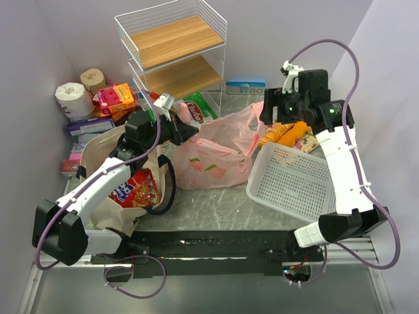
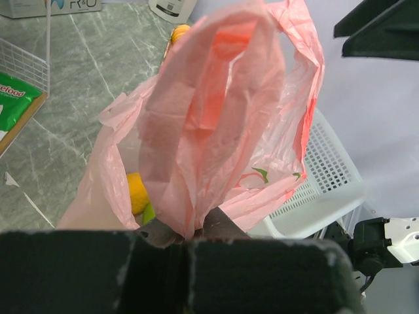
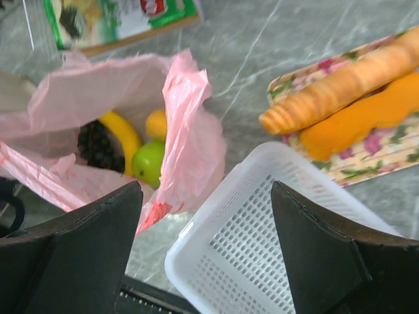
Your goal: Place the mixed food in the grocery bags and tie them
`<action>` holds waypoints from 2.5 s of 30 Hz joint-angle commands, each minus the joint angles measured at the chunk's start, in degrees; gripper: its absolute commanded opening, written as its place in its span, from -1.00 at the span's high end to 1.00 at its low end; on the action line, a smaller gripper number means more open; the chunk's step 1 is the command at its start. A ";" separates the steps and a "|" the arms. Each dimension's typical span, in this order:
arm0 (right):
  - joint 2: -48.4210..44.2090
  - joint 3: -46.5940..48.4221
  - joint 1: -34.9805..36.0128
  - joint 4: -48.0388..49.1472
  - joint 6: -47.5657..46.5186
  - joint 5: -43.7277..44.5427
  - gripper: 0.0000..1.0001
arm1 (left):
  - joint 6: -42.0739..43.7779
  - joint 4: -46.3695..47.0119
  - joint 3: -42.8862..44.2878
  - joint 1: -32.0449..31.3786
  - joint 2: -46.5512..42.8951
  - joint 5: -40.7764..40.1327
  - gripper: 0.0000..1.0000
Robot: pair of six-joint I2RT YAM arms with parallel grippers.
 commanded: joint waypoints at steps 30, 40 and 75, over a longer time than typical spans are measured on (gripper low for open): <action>-4.47 -5.05 -3.07 2.85 2.79 8.01 1.00 | -4.86 -14.58 6.10 13.21 1.58 -6.29 0.98; -16.77 -18.93 -2.98 15.83 -0.91 -14.61 0.43 | -0.38 -15.81 12.17 13.13 9.22 -0.69 0.98; -1.76 -33.63 -18.63 62.69 -12.77 -60.44 -0.99 | 11.66 -21.79 22.98 12.86 18.20 11.02 0.98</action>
